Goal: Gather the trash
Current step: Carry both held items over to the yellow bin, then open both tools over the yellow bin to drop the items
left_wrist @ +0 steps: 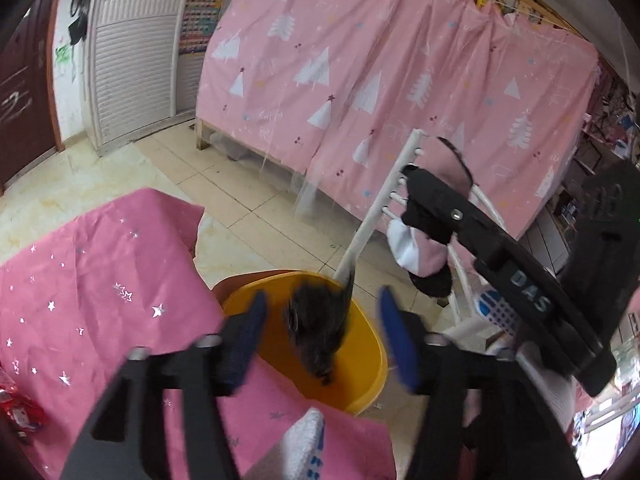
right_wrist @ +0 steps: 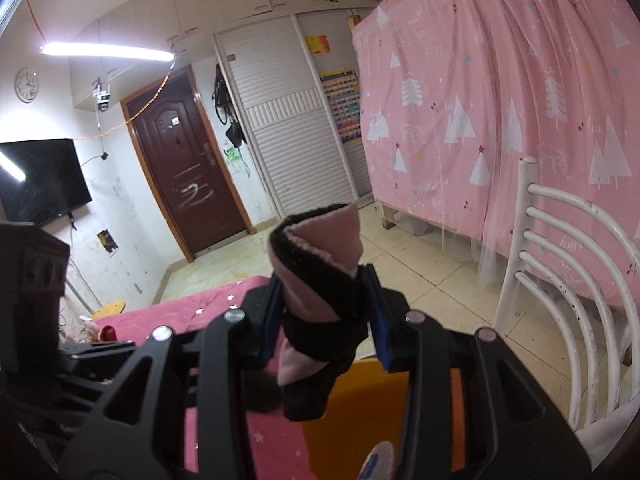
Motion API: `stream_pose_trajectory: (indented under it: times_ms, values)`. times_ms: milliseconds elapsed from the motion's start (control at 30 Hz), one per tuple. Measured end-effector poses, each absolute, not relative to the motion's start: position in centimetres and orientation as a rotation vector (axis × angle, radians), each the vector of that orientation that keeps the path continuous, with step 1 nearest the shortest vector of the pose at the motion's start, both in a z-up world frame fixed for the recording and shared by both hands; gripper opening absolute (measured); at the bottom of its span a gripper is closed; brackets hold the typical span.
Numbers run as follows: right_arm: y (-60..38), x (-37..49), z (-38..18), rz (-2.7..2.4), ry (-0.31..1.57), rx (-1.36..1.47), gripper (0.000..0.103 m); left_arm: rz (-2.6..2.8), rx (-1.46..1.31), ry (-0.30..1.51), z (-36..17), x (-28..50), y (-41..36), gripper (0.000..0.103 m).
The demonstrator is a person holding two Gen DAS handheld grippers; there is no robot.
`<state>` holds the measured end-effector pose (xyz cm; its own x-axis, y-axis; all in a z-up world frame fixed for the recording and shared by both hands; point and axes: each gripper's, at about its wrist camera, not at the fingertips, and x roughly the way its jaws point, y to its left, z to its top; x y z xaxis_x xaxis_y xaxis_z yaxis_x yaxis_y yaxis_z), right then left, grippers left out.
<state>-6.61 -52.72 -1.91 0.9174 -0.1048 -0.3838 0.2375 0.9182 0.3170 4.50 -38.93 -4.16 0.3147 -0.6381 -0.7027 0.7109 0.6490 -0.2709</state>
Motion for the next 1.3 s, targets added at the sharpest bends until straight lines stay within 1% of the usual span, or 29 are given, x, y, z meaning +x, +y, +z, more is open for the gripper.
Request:
stream_pose_trajectory:
  times_ms: [100, 167, 567, 767, 1167, 1233, 1300]
  values:
    - [-52.7, -6.5, -2.1, -0.178, 0.377, 0.375, 0.049, -0.873, 0.089, 0.886, -4.5, 4.7, -38.6, 0.062]
    - [-52.8, -6.4, -2.2, -0.175, 0.378, 0.382, 0.052, -0.853, 0.08, 0.884, -4.3, 4.8, -37.9, 0.062]
    - [-49.7, -5.1, -2.3, -0.112, 0.407, 0.342, 0.052, -0.77, 0.019, 0.856, -1.6, 5.5, -33.3, 0.066]
    - [-46.0, -3.3, -2.3, -0.037, 0.443, 0.3, 0.052, -0.718, 0.008, 0.818, 0.4, 5.5, -29.9, 0.07]
    - [-37.7, 1.1, -2.0, 0.125, 0.514, 0.228, 0.053, -0.531, -0.01, 0.737, 3.9, 7.5, -20.2, 0.075]
    - [-35.9, 2.0, -1.9, 0.163, 0.526, 0.211, 0.054, -0.499, -0.002, 0.73, 4.2, 8.0, -18.4, 0.076]
    - [-34.1, 2.9, -1.8, 0.197, 0.536, 0.191, 0.06, -0.458, 0.002, 0.725, 4.3, 8.7, -16.4, 0.076]
